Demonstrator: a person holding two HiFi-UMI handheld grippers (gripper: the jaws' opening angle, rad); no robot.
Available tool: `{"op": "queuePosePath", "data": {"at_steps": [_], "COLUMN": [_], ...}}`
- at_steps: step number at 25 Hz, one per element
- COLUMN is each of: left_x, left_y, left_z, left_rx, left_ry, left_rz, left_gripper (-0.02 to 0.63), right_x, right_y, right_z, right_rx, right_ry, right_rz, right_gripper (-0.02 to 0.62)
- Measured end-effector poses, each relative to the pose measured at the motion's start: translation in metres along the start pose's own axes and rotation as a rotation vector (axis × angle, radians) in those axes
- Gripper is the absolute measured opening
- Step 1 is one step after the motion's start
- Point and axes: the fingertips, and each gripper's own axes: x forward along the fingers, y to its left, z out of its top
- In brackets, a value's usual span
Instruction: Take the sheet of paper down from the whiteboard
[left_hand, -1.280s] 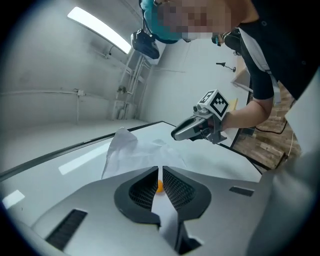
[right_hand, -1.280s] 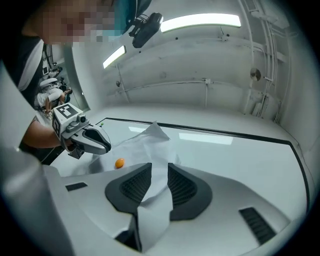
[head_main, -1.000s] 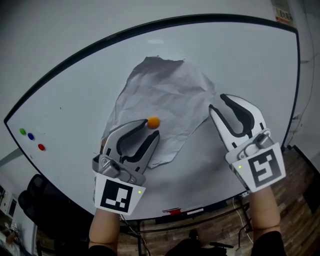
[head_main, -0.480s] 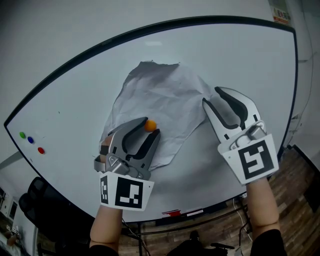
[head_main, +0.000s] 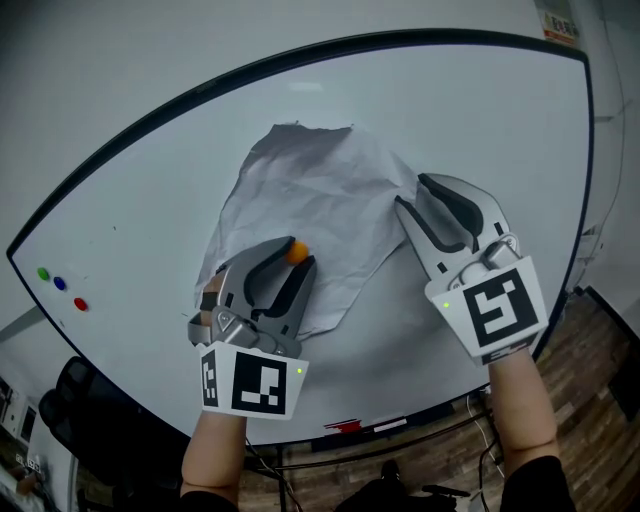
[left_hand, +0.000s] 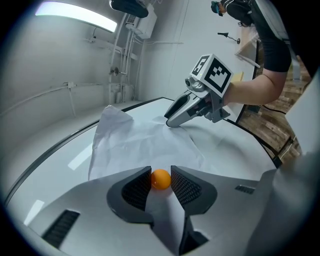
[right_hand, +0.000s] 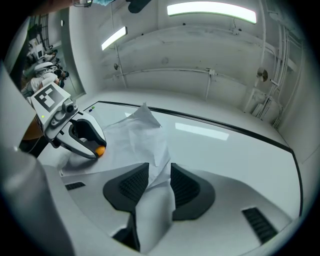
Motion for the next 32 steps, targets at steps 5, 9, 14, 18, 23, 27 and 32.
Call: {"op": "queuePosePath", "data": {"at_steps": [5,9,14,18,23,27,32], "left_x": [0.001,-0.001,0.000,0.000,0.002,0.000,-0.002], "left_y": [-0.001,0.000,0.000,0.000,-0.001,-0.002,-0.002], "left_z": [0.000,0.000,0.001,0.000,0.003,0.003,0.001], "left_rx": [0.003,-0.004,0.003,-0.008,-0.010,-0.009,-0.003], "left_ry": [0.000,-0.006,-0.006,-0.004,0.001,0.009,0.018], "left_rz": [0.000,-0.001,-0.001,-0.010,-0.020,-0.022,-0.023], "left_gripper": [0.133,0.133,0.133,0.132,0.130,0.129,0.129], "right_x": [0.005,0.007,0.008,0.009,0.006,0.006,0.006], "right_y": [0.001,-0.001,-0.002,-0.003,-0.006,-0.006,-0.006], "right_z": [0.003,0.005,0.004,0.006,0.010,0.010,0.006], "right_rx": [-0.008,0.008,0.019,0.022,0.032,0.033,0.044], "right_ry": [0.004,0.007,0.010,0.004,-0.012,-0.009,0.014], "right_rz": [-0.007,-0.020,-0.031,-0.033,-0.042,-0.047,-0.047], "right_gripper": [0.125,0.058,0.034,0.031,0.028,0.026,0.026]}}
